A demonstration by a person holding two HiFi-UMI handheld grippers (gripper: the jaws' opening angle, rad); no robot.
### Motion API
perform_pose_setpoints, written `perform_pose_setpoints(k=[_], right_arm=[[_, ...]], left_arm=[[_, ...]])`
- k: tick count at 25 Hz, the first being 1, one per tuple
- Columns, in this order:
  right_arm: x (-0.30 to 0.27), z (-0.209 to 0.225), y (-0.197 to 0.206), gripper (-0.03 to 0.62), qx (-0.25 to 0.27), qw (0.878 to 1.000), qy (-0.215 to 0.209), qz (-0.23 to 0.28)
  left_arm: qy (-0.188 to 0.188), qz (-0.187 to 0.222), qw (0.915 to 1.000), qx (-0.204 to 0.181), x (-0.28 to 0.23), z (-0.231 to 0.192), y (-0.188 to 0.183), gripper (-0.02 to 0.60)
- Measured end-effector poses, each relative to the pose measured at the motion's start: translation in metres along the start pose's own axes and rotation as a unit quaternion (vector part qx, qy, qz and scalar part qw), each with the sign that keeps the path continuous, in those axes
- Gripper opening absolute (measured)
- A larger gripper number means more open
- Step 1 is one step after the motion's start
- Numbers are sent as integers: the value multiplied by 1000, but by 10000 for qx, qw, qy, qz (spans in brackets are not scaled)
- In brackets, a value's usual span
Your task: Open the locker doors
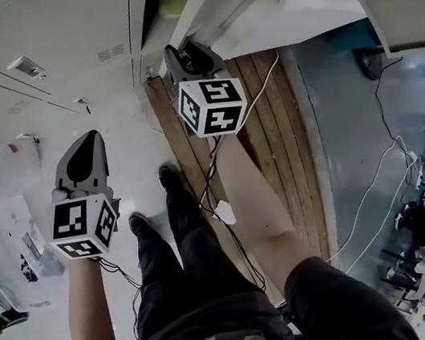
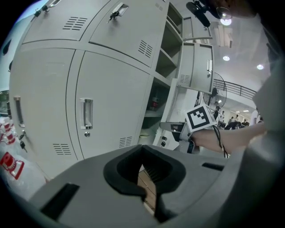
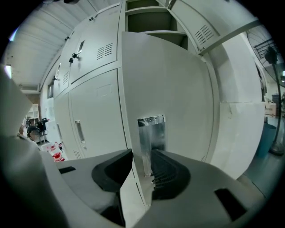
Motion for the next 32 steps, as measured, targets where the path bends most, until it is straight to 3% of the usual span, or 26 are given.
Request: perform_pose_setpoints(k=[9,17,32], right_arm=[[49,21,9,161,-73,9999,129,-22],[93,44,20,169,-607,9964,585,42],[146,100,30,120,-652,9885,1364,32]], left_arm=[[163,6,9999,-35,-12,24,-13,9],[404,-59,9990,-177,-27,48,-19,9],[757,-56,9970,-180,-61,76,-24,9]])
Point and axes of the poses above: the fingertips, and each gripper's own axes: x backward along the fingers, z to its right, y out of its underside, the point moved 9 cm from there along x, backward along the fingers, and after that the axes turned 7 degrees about z, right-handed, at the moved point
